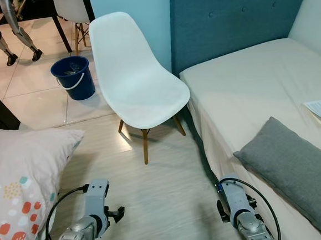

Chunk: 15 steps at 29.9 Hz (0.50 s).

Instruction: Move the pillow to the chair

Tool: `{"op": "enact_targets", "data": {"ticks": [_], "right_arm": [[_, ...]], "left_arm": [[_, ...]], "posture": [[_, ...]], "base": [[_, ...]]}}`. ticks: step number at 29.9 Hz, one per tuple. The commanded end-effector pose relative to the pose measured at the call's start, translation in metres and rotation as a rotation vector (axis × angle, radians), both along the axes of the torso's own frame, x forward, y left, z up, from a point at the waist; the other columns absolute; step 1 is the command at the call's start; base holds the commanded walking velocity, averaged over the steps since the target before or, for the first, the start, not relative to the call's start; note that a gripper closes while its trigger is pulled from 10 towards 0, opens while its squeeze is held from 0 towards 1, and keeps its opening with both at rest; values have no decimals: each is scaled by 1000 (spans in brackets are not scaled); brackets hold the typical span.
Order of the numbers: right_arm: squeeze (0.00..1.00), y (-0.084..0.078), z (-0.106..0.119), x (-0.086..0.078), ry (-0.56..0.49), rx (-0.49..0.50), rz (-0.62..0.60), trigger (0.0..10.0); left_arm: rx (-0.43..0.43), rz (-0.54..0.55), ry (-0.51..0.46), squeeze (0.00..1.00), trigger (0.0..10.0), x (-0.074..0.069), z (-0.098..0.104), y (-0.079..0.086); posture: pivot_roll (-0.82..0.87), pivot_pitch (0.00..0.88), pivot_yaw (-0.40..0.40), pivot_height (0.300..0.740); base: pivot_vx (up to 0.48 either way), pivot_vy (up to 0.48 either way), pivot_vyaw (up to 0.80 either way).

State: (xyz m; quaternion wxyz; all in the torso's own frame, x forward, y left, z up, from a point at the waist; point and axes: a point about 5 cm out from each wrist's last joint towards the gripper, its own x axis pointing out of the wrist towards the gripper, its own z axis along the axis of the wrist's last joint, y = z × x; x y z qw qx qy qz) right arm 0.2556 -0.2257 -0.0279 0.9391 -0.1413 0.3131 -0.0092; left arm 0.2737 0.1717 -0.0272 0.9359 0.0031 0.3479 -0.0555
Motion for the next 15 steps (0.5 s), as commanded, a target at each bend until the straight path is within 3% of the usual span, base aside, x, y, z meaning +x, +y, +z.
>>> {"op": "enact_targets", "data": {"ticks": [1,15], "right_arm": [[0,-2,-4,-6,28,-8,-3,10000],[0,-2,-4,-5,30,-9,-9,10000]], "left_arm": [[-3,8,33,0,10000,-5,-5,3],[-8,14,36,0,10000,-5,-5,3]], "posture": [[-121,177,14,740],[-119,185,17,740]], "base": [[0,0,0],[0,0,0]]}}
